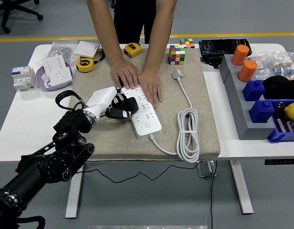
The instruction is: Pick up the plug,place it near the board,insert it into the board,press the button
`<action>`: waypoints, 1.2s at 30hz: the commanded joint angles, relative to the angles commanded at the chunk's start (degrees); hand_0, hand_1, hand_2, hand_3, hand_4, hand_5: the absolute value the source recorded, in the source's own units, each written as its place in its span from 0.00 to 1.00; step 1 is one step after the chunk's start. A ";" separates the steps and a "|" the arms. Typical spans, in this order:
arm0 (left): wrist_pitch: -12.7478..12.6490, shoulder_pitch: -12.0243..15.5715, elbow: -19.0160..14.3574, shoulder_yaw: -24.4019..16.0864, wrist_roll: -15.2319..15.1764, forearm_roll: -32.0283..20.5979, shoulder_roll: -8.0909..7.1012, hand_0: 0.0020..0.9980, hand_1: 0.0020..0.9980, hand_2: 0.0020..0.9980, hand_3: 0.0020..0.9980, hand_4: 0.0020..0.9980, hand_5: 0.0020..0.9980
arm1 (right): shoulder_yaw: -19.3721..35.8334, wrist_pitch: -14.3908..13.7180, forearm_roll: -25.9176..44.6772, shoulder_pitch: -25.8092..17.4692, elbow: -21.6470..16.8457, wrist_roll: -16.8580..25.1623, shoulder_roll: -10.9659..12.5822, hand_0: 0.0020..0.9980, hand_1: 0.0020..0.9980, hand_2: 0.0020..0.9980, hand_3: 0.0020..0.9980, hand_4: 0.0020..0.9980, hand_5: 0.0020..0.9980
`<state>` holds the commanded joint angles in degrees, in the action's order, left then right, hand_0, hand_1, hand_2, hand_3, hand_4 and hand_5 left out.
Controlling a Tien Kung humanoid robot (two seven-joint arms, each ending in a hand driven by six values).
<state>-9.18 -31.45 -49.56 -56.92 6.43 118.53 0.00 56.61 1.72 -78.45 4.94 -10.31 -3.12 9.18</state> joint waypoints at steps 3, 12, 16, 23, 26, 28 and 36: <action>-0.05 0.08 -0.10 0.09 -0.30 -1.26 0.00 0.36 0.35 0.42 0.42 0.58 0.14 | 0.04 -0.01 0.02 0.02 0.00 0.00 0.00 0.84 0.73 0.70 0.65 0.94 0.61; 0.03 1.31 -0.17 1.52 -2.84 -14.12 0.00 0.36 0.35 0.40 0.39 0.57 0.17 | 0.07 -0.07 0.30 -0.16 0.00 0.11 -0.04 0.84 0.73 0.70 0.65 0.94 0.61; -0.14 1.72 -0.32 1.29 -3.04 -14.69 0.00 0.36 0.35 0.40 0.39 0.57 0.17 | 0.20 -0.06 0.15 -0.26 0.00 0.08 -0.01 0.84 0.73 0.70 0.65 0.94 0.61; -0.37 1.95 -0.28 1.27 -2.98 -13.07 0.00 0.36 0.35 0.39 0.37 0.56 0.19 | -0.05 -0.05 0.27 -0.25 0.00 0.14 0.00 0.84 0.73 0.71 0.65 0.94 0.61; -0.58 1.93 -0.25 1.33 -2.97 -11.88 0.00 0.36 0.35 0.39 0.37 0.56 0.19 | -0.21 -0.07 0.40 -0.22 0.00 0.17 0.05 0.84 0.73 0.71 0.65 0.94 0.61; -0.85 1.90 -0.23 1.33 -3.04 -11.12 0.00 0.36 0.35 0.39 0.37 0.56 0.19 | -0.32 -0.08 0.46 -0.21 0.00 0.19 0.11 0.84 0.73 0.71 0.65 0.94 0.61; -1.54 1.79 -0.12 1.22 -3.20 -8.17 0.00 0.36 0.35 0.38 0.36 0.56 0.20 | -0.30 -0.04 0.35 -0.39 0.00 0.14 0.14 0.84 0.73 0.70 0.65 0.94 0.61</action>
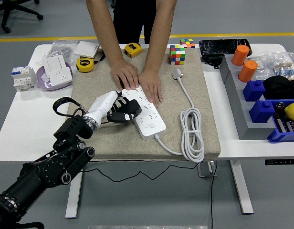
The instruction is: Pick up the plug,place it near the board,insert it into the board,press the button
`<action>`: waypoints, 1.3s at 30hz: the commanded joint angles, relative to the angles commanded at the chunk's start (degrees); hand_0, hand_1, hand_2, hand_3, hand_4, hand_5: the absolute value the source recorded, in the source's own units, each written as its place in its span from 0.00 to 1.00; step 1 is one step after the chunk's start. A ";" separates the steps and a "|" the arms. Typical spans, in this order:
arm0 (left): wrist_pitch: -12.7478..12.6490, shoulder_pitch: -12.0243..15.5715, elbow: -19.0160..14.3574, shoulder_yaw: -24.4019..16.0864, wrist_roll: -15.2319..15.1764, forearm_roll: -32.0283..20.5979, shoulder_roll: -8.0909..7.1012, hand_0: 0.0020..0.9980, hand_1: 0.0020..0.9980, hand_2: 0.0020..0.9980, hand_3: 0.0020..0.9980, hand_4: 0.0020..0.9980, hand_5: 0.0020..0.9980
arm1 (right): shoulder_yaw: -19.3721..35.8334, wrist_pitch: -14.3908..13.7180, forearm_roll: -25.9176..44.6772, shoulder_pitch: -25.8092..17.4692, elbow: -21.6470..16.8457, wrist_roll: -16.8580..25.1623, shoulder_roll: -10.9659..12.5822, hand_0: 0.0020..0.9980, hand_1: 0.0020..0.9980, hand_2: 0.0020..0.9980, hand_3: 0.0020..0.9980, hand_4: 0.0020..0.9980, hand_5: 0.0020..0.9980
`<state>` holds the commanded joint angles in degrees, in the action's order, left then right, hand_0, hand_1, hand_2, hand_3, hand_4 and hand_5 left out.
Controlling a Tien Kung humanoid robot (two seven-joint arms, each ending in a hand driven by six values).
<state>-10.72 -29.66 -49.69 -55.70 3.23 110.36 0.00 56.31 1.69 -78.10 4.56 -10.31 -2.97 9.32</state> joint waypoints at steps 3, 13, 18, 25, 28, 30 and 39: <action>-0.25 -0.02 -0.07 0.00 -0.15 0.47 0.00 0.36 0.35 0.38 0.36 0.56 0.20 | -0.03 0.01 0.00 -0.04 0.00 0.00 -0.01 0.84 0.73 0.70 0.65 0.94 0.61; -1.31 -0.37 -0.32 0.16 -0.23 2.06 0.00 0.33 0.22 0.25 0.38 0.56 0.17 | 0.01 -0.01 0.17 0.17 0.00 0.03 -0.10 0.84 0.73 0.70 0.65 0.94 0.61; -2.60 -0.33 -0.92 0.10 -0.76 2.32 0.00 0.32 0.19 0.20 0.36 0.55 0.16 | 0.87 0.05 -0.46 -0.11 0.00 -0.16 -0.18 0.84 0.73 0.70 0.65 0.95 0.61; -3.00 -0.04 -1.78 -0.14 -1.59 0.47 0.00 0.32 0.19 0.19 0.35 0.55 0.16 | 1.13 -0.02 -0.35 -0.25 0.00 -0.14 -0.24 0.84 0.73 0.70 0.65 0.94 0.61; -2.69 0.26 -2.71 -0.72 -1.75 -0.96 0.00 0.32 0.19 0.19 0.35 0.55 0.16 | 1.24 0.00 -0.37 -0.28 0.00 -0.16 -0.29 0.84 0.73 0.70 0.65 0.94 0.61; -2.79 1.11 -4.39 -2.28 -2.02 -2.02 0.00 0.32 0.19 0.20 0.35 0.55 0.17 | 1.59 0.03 -0.61 -0.36 0.00 -0.23 -0.39 0.84 0.73 0.70 0.65 0.94 0.61; -2.66 3.71 -7.25 -8.51 -1.57 -0.50 -1.23 0.32 0.19 0.20 0.36 0.56 0.17 | 2.34 -0.05 -0.82 -0.51 0.00 -0.25 -0.40 0.84 0.73 0.70 0.65 0.94 0.61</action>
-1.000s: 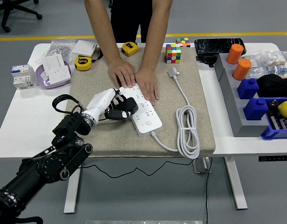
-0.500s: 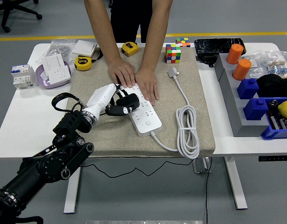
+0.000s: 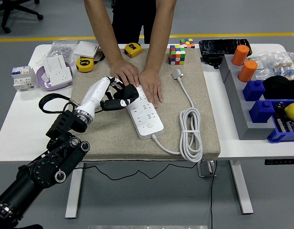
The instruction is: Pick up the plug,place it near the board,insert it into the board,press the button
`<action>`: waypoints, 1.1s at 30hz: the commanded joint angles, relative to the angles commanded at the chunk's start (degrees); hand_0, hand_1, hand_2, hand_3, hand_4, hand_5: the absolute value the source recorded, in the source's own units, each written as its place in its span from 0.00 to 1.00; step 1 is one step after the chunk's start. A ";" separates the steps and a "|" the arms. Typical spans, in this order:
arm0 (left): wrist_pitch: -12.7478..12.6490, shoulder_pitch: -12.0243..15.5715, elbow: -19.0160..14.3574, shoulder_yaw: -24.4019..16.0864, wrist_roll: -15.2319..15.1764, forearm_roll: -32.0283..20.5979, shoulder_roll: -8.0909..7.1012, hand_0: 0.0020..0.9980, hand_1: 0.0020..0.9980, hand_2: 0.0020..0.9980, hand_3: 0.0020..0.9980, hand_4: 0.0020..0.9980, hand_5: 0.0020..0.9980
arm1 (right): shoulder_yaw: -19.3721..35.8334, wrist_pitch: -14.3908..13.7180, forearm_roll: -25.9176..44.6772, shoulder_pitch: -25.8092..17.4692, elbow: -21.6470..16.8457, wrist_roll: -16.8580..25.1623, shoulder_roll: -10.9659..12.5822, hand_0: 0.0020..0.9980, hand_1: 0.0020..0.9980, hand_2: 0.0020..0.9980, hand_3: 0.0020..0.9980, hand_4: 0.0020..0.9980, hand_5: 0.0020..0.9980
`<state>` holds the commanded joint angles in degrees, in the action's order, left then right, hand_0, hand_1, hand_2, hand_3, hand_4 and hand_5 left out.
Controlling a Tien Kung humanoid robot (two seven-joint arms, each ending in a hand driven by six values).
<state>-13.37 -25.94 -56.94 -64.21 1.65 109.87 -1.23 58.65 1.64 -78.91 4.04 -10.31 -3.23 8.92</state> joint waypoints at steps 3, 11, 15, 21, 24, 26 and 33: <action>0.06 0.43 1.74 -1.68 0.08 2.56 -1.36 0.33 0.21 0.22 0.36 0.57 0.17 | 0.08 0.00 0.01 0.00 0.00 0.01 0.01 0.84 0.73 0.70 0.65 0.94 0.61; 0.52 2.07 4.82 -3.25 0.04 7.51 -3.06 0.34 0.22 0.24 0.37 0.57 0.17 | -0.32 -0.01 0.23 0.04 0.00 0.14 -0.01 0.84 0.73 0.70 0.65 0.94 0.61; 0.82 2.67 4.61 -3.06 -0.02 8.06 -3.39 0.36 0.32 0.32 0.42 0.58 0.18 | 0.08 0.03 -0.25 -0.11 0.00 0.02 0.10 0.84 0.73 0.70 0.65 0.94 0.61; 3.64 2.86 4.15 -3.17 -0.25 6.29 -3.69 0.51 0.60 0.54 0.55 0.94 0.33 | -0.22 0.01 -0.03 -0.02 0.00 0.11 0.15 0.84 0.73 0.70 0.65 0.94 0.61; 5.46 3.00 3.91 -3.58 -0.03 5.98 -3.76 0.51 0.60 0.54 0.55 0.94 0.33 | -0.27 0.01 0.00 -0.01 0.00 0.13 0.11 0.84 0.73 0.70 0.65 0.94 0.61; 6.53 3.13 3.57 -3.80 0.11 5.67 -3.85 0.99 1.00 1.00 0.94 1.00 0.76 | -0.28 0.03 -0.02 -0.02 0.00 0.12 0.10 0.84 0.73 0.70 0.65 0.94 0.61; 5.97 4.15 0.08 -5.95 0.97 8.22 -4.13 1.00 1.00 1.00 1.00 1.00 0.98 | -0.20 0.01 -0.08 0.00 0.00 0.15 0.08 0.84 0.73 0.70 0.65 0.94 0.61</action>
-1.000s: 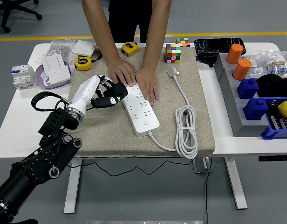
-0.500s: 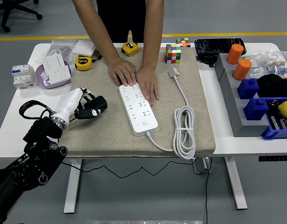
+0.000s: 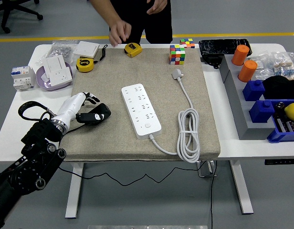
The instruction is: Pick up the plug,place it near the board,insert it into the board,press the button
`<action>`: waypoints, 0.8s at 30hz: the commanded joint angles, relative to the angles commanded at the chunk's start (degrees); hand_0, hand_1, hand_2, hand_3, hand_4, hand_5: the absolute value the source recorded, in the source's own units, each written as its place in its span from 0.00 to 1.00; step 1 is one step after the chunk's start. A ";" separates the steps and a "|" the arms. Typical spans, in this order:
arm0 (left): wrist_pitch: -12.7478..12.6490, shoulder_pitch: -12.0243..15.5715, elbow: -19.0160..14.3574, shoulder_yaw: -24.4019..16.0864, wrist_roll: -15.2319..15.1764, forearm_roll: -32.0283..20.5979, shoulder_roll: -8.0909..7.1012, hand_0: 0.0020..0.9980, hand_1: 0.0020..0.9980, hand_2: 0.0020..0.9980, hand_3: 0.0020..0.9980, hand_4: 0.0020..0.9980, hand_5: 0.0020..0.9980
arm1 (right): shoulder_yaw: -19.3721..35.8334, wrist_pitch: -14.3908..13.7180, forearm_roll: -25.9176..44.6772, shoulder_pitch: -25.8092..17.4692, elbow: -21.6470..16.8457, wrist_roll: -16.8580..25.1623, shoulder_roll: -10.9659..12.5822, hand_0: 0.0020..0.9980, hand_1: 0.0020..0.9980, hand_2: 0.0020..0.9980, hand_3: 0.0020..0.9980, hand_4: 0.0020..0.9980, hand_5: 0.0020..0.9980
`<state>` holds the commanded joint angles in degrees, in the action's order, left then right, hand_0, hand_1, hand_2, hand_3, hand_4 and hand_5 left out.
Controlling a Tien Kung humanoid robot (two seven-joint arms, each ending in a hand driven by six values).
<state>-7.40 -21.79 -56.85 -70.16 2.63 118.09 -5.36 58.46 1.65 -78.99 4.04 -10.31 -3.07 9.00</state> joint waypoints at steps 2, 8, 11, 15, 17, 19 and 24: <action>-1.40 0.85 -2.13 -1.24 -0.57 -0.98 0.19 1.00 1.00 1.00 1.00 1.00 0.98 | 0.14 0.00 -0.11 0.02 0.00 -0.02 -0.02 0.84 0.73 0.70 0.65 0.94 0.61; -6.89 5.63 -11.22 -6.66 -5.88 -10.56 2.24 1.00 1.00 1.00 1.00 1.00 1.00 | 0.40 0.00 -0.29 -0.02 0.00 -0.02 -0.22 0.84 0.73 0.70 0.65 0.94 0.61; -8.07 9.00 -16.15 -9.09 -8.89 -17.39 3.93 1.00 1.00 1.00 1.00 1.00 1.00 | 0.64 -0.03 -0.40 -0.08 0.00 -0.01 -0.36 0.84 0.73 0.70 0.65 0.94 0.61; -6.98 14.19 -22.75 -11.86 -11.77 -27.07 5.36 1.00 1.00 1.00 0.98 1.00 1.00 | 1.20 -0.03 -0.83 -0.33 0.00 -0.07 -0.59 0.84 0.73 0.70 0.65 0.94 0.61; -5.39 16.49 -24.94 -13.22 -12.31 -32.29 5.36 0.78 0.84 0.84 0.86 1.00 1.00 | 1.50 -0.01 -1.11 -0.46 0.00 -0.11 -0.74 0.84 0.73 0.70 0.65 0.94 0.61; -4.05 18.28 -25.82 -14.24 -12.32 -37.13 5.36 0.78 0.84 0.84 0.86 1.00 1.00 | 1.52 -0.02 -1.09 -0.50 0.00 -0.09 -0.85 0.84 0.73 0.70 0.65 0.94 0.61; -2.98 21.77 -26.69 -16.46 -11.98 -49.05 5.36 0.66 0.64 0.62 0.68 1.00 1.00 | 1.23 -0.08 -0.76 -0.40 0.00 0.07 -1.12 0.84 0.73 0.70 0.65 0.94 0.61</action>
<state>-10.39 -0.02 -83.54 -86.62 -9.35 69.05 0.00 59.69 1.57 -79.75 3.65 -10.31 -3.00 7.89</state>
